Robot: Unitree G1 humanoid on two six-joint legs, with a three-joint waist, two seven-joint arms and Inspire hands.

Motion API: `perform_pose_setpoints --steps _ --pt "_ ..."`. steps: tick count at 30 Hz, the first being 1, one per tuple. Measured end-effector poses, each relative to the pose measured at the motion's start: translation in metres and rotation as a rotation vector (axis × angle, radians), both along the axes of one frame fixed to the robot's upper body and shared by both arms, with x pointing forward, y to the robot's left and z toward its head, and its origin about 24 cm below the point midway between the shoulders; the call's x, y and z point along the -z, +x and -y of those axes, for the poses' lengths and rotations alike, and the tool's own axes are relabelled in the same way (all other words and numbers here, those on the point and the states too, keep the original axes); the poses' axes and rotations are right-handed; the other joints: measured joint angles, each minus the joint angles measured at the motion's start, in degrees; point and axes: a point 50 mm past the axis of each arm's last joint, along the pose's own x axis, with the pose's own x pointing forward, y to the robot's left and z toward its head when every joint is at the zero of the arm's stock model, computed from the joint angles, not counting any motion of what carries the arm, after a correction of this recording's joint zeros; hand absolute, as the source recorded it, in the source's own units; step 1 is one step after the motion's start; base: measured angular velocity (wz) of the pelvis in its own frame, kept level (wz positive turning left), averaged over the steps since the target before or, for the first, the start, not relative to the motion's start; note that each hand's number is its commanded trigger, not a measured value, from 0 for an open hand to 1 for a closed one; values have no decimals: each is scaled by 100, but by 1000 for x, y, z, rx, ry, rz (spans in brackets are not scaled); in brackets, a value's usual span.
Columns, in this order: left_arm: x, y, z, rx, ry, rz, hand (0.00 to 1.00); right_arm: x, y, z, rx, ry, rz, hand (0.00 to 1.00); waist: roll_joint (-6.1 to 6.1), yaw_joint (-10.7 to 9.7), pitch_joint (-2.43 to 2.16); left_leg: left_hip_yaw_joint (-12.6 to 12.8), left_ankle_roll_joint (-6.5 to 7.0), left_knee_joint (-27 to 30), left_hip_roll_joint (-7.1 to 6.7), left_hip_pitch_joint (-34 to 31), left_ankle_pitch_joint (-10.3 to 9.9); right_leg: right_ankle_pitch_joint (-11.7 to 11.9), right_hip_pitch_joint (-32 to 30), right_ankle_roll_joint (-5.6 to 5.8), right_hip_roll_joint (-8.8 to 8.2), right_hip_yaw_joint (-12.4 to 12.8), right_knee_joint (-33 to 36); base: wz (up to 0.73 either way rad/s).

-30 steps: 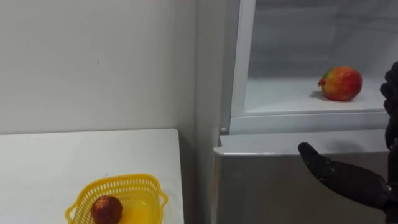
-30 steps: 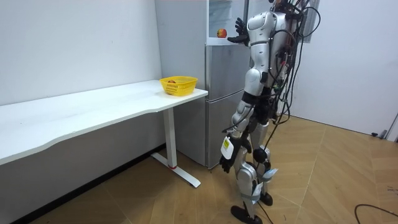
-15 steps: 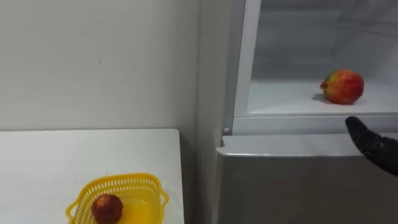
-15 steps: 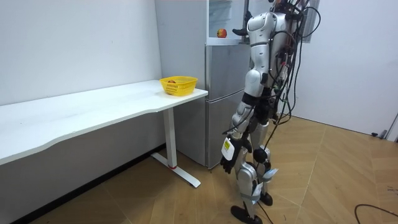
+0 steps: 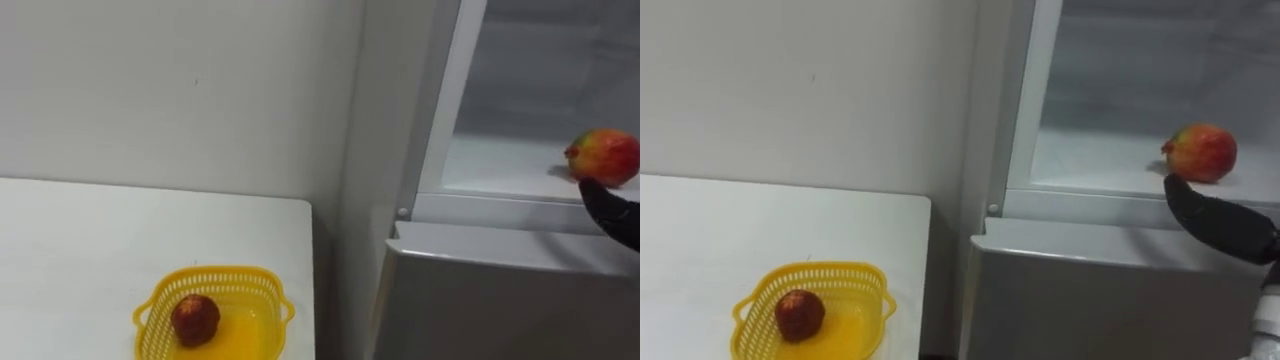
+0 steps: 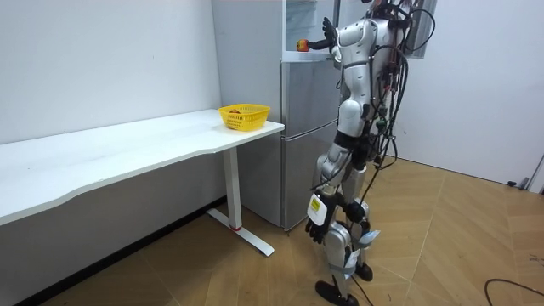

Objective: Retrieve from the upper fridge

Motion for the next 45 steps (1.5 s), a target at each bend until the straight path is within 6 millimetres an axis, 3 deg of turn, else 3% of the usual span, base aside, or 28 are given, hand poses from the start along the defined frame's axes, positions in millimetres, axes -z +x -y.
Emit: perform_pose_setpoints --steps 6,14,19,22,24,30,45 --pt "0 -1 -2 2 -1 -4 0 -8 12 3 -7 -15 -3 0 -1 -2 5 -70 0 76 2 7 0 0 83 0 -4 -90 -15 8" --pt "-2 -1 -7 4 -5 -23 0 3 18 20 50 -18 -104 0 -64 61 19 -228 -2 126 -31 -27 -2 -25 138 8 -51 -301 -20 12" --pt "-2 -1 -8 5 -11 -29 0 1 23 28 68 8 -128 0 -80 92 6 -313 2 150 -55 -67 0 -32 163 16 -68 -360 -15 9" --pt "-3 0 -8 3 -5 -31 0 0 25 29 56 3 -138 0 -117 97 -24 -379 3 185 -60 -89 2 -31 170 17 -77 -454 -4 12" --pt "-3 1 -9 3 -3 -27 0 1 29 29 42 8 -157 0 -139 109 -38 -402 3 185 -60 -95 3 -31 188 17 -76 -465 -6 6" --pt "-3 1 -8 3 0 -22 0 10 36 36 23 21 -240 0 -142 141 -18 -488 4 175 -77 -65 2 -46 251 38 -92 -483 -15 4" --pt "-6 2 -12 -15 11 7 0 -1 39 53 40 -2 -262 0 -149 139 -20 -510 9 177 -94 -103 6 -53 217 46 -101 -537 -18 1"
